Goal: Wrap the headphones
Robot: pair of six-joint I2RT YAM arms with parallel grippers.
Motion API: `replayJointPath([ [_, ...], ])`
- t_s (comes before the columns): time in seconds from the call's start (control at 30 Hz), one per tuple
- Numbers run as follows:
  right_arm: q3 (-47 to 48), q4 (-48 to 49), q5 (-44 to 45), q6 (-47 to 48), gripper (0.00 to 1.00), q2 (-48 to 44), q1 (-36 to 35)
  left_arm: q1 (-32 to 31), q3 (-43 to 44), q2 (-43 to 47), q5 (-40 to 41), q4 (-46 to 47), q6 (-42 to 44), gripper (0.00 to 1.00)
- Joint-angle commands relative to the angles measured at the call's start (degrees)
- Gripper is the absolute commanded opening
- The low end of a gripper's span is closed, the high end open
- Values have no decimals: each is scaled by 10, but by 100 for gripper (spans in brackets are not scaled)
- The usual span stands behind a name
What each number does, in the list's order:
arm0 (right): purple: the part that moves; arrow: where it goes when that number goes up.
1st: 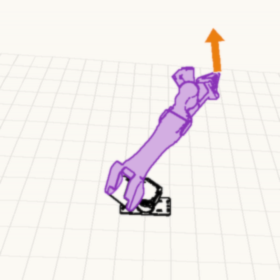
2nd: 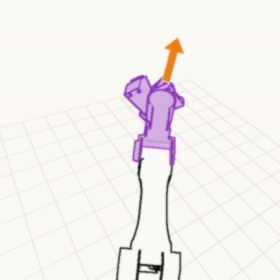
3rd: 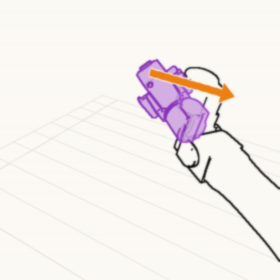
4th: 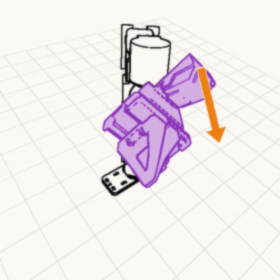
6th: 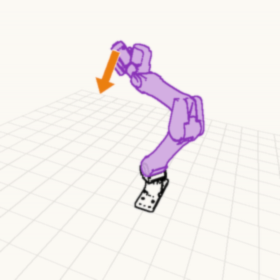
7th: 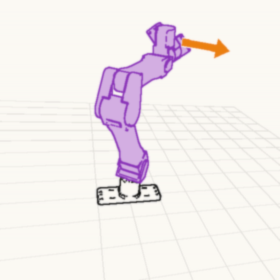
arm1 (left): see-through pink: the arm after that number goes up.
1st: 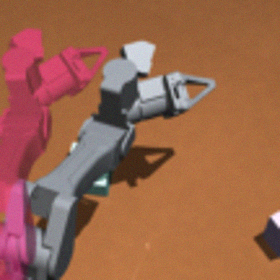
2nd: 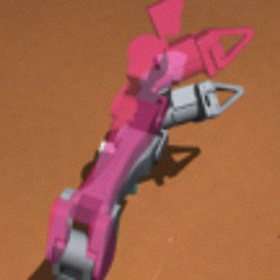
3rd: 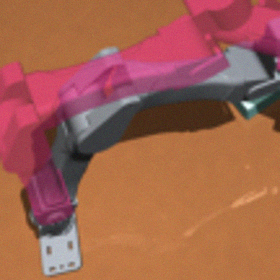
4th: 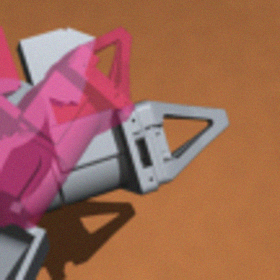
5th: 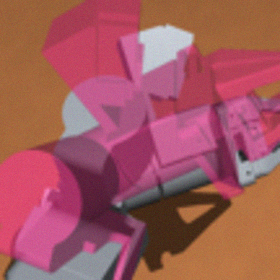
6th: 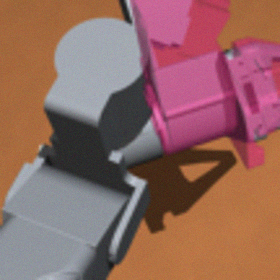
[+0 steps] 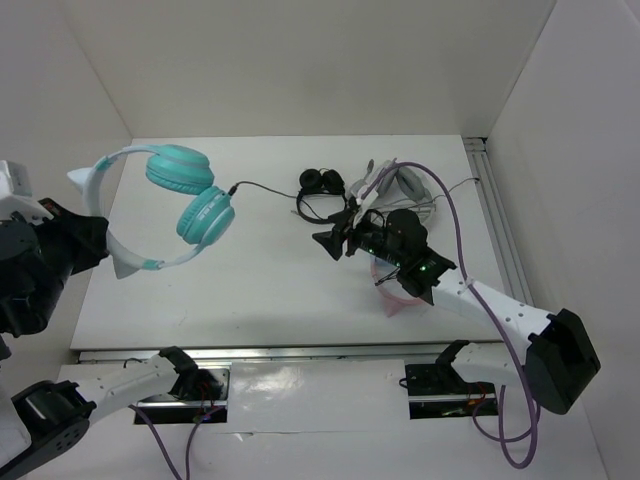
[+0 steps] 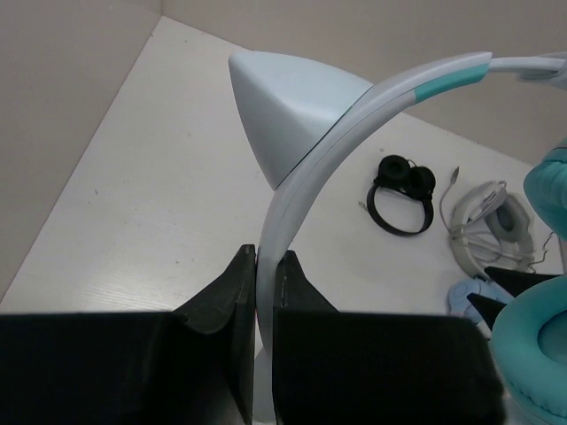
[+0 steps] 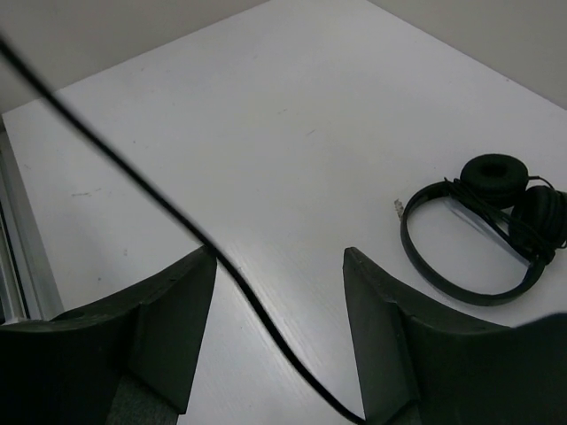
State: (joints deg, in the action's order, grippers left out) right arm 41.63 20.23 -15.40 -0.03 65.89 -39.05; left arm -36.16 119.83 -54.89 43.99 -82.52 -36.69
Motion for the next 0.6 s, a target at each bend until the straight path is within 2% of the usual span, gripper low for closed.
replayJointPath([
  [0.0, -14, 53, -6, -2, 66, 3, 9, 3, 23, -4, 48, 41, -56, 1],
  [0.2, -39, 91, -23, -27, 61, 23, 27, 3, 43, 1, 67, 41, -86, 1],
  [0.33, -45, 102, -24, -32, 51, 28, 33, 3, 48, 12, 83, 41, -91, 1],
  [0.4, -45, 102, -24, -32, 37, 34, 33, 3, 62, 12, 83, 41, -91, 1],
  [0.43, -45, 112, -24, -32, 35, 40, 33, 3, 62, 12, 83, 41, -91, 1],
  [0.5, -45, 119, -29, -37, 17, 46, 33, 3, 62, 12, 78, 41, -91, 1],
  [0.53, -40, 119, -29, -45, 3, 46, 33, 3, 62, 12, 78, 41, -91, 1],
  [0.57, -35, 119, -29, -53, 1, 46, 33, 3, 55, 12, 78, 41, -91, 1],
])
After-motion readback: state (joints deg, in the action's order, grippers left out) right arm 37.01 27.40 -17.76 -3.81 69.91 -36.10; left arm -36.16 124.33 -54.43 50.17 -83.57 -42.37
